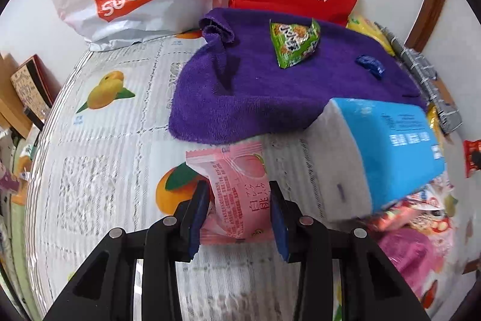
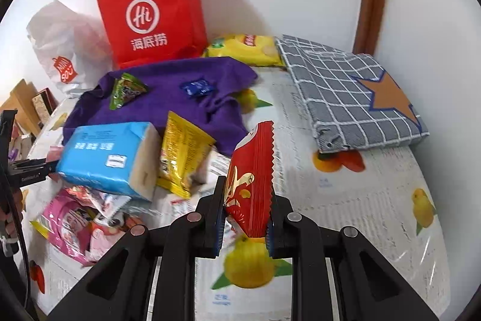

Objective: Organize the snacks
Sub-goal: 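Carry both snacks to the towel and open the right tool to drop the red packet, then drop the pink wrapper from the left tool while the right tool reaches the yellow bag, then grasp the yellow bag with the right tool while the left tool grasps the pink bag, then carry both bags to the towel and open the right tool to drop the yellow bag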

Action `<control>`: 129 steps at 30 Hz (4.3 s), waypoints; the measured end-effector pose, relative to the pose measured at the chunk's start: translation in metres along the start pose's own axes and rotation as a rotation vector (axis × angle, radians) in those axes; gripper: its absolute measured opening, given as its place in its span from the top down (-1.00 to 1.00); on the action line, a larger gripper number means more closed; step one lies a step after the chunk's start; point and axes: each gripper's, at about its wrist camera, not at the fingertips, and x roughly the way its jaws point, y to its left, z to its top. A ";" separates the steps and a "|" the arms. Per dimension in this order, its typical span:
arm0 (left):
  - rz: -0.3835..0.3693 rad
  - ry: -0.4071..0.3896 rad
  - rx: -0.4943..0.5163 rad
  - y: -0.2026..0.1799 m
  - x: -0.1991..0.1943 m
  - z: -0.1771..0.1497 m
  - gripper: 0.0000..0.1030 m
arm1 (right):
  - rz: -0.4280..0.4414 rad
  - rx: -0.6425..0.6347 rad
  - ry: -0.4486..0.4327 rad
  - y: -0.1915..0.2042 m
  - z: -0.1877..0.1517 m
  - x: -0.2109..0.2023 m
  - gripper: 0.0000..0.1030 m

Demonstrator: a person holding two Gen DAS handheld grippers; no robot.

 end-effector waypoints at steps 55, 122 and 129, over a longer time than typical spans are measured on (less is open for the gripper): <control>-0.102 0.064 -0.097 -0.019 0.072 0.141 -0.18 | 0.226 -0.081 0.109 0.050 0.116 0.136 -0.19; -0.259 0.018 -0.027 -0.054 -0.066 -0.065 -0.26 | 0.239 -0.013 -0.013 0.033 -0.023 -0.024 0.35; -0.252 -0.036 -0.067 -0.038 -0.080 -0.049 -0.26 | 0.222 -0.006 -0.014 0.040 -0.011 -0.024 0.36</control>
